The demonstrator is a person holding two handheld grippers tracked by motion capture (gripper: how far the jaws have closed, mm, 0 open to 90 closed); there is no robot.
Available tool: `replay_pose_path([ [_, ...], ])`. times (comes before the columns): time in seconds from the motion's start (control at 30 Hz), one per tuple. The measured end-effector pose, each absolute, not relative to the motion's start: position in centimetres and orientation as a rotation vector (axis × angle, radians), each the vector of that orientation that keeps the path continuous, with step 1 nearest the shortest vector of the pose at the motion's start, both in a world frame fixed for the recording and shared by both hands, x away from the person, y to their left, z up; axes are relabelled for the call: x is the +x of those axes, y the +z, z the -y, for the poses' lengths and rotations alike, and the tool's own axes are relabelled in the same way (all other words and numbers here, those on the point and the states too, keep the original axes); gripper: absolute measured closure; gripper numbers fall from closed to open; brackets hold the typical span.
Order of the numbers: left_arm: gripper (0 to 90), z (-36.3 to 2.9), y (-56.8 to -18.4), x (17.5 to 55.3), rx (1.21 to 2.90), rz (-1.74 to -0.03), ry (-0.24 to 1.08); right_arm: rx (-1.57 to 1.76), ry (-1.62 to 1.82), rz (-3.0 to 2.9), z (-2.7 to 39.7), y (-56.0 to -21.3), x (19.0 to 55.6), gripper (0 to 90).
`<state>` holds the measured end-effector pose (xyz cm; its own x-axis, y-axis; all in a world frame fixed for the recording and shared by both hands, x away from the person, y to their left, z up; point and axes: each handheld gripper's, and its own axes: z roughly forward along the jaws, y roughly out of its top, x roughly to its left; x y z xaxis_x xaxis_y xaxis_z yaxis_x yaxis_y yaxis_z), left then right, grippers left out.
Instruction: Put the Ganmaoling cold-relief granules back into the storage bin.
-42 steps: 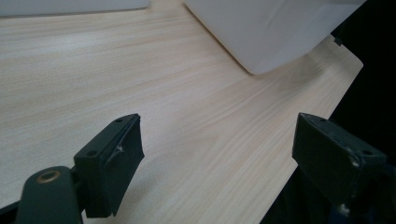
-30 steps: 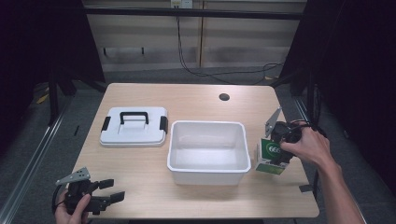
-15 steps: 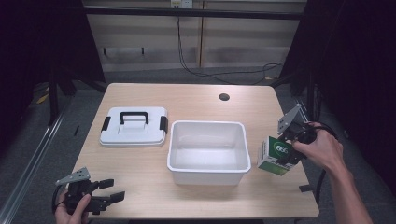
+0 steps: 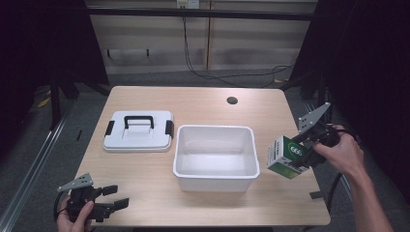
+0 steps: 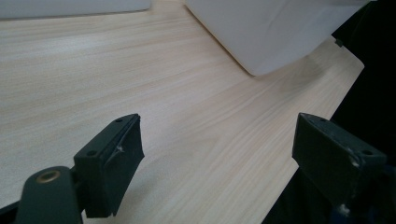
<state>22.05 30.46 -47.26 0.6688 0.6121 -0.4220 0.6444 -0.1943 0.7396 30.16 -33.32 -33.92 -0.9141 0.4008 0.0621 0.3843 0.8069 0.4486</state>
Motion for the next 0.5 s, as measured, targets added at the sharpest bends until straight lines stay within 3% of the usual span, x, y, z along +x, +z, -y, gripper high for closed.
replay_pose_path([
  [0.5, 16.2, -30.5, -47.3, 22.1, 1.883, -0.987, -0.041, 0.609, 0.829, -2.854, 33.8, -31.3, 29.7, 16.0],
])
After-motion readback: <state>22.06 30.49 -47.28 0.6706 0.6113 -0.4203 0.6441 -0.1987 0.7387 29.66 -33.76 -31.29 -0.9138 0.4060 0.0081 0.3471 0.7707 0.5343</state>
